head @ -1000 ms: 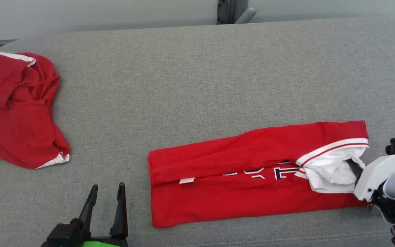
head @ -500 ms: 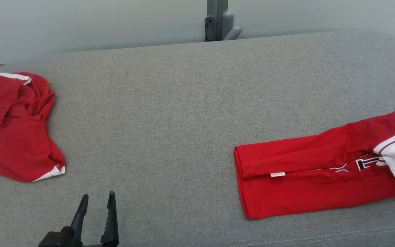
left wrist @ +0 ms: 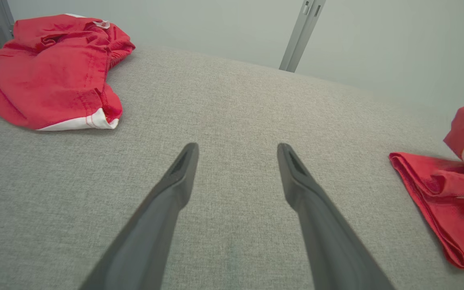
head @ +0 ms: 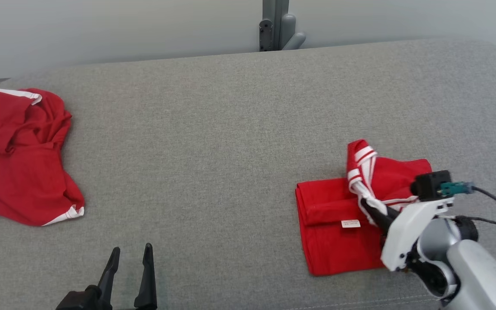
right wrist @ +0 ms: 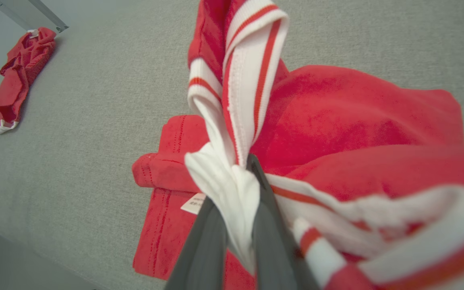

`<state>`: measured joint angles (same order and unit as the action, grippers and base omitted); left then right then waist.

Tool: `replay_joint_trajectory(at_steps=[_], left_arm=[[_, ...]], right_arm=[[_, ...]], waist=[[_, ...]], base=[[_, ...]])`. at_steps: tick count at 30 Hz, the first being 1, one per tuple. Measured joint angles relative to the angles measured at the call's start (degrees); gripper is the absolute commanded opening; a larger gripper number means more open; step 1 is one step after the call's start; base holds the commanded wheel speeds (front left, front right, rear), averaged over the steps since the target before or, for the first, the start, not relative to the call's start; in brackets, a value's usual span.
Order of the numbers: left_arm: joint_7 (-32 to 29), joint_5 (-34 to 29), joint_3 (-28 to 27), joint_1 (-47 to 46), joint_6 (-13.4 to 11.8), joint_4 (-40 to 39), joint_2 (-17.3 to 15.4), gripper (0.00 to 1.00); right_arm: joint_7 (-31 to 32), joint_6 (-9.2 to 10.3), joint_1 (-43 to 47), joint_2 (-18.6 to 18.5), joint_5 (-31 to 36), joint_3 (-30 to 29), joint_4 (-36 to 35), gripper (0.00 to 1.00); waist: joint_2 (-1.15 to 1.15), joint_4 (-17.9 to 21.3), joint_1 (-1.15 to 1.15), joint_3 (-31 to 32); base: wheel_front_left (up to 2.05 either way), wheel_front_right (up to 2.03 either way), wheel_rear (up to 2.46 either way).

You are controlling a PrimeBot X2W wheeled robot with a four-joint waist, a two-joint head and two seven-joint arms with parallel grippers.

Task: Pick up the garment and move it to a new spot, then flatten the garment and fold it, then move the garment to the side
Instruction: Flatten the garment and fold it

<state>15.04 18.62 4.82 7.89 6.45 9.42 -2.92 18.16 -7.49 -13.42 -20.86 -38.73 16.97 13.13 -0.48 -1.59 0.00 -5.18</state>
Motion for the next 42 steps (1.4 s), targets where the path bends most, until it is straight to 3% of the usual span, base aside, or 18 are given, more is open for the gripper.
replay_joint_trajectory(at_steps=[7,18,19,20,21,26,31,37,42], left_arm=[[0.0,0.0,0.1,-0.8,-0.2,0.9,0.0,1.0],[0.0,0.0,-1.3,0.3,-0.2,1.5,0.0,1.0],[0.0,0.0,-1.3,0.3,-0.2,1.5,0.0,1.0],[0.0,0.0,-1.3,0.3,-0.2,1.6,0.0,1.0],[0.0,0.0,-1.3,0.3,-0.2,1.7,0.0,1.0],[0.0,-0.2,-1.5,0.3,-0.1,1.8,0.0,1.0],[0.0,-0.6,-3.1,0.8,0.0,1.7,0.0,1.0],[0.0,-0.5,-3.7,3.0,-0.3,1.1,0.0,1.0],[0.0,-0.3,-2.9,3.5,-0.4,1.0,0.0,1.0]], right_arm=[[-0.6,0.0,-1.3,6.3,3.7,6.6,4.5,0.0],[-0.3,0.0,1.5,7.1,6.1,6.8,4.0,0.0],[-0.3,0.0,1.5,7.1,6.7,6.8,3.7,0.22],[-0.4,0.0,1.6,7.1,7.3,6.9,3.3,0.71],[-0.5,0.0,1.6,7.2,7.7,6.8,3.0,1.0],[-1.5,0.0,2.9,7.3,10.9,5.4,0.5,1.0],[-0.4,0.0,8.4,8.6,12.9,-0.2,-9.9,1.0],[0.4,0.0,14.2,10.6,15.1,-10.5,-22.1,1.0],[-4.3,0.0,16.6,11.1,19.9,-19.5,-22.5,1.0]], waist=[[0.0,-2.2,0.0,-0.2],[0.0,-1.7,0.0,1.2],[0.0,-1.3,0.0,1.3],[0.0,-1.0,0.0,1.3],[0.0,-0.6,0.0,1.4],[0.0,0.6,0.0,1.6],[0.0,1.3,0.0,2.3],[0.0,2.6,0.0,3.2],[0.0,3.1,0.0,4.6]], base=[[0.0,0.0,0.0],[0.0,0.0,0.0],[0.0,0.0,0.0],[0.0,0.0,0.0],[0.0,0.0,0.0],[0.0,0.0,0.0],[0.0,0.0,0.0],[0.0,0.0,0.0],[0.0,0.0,0.0]])
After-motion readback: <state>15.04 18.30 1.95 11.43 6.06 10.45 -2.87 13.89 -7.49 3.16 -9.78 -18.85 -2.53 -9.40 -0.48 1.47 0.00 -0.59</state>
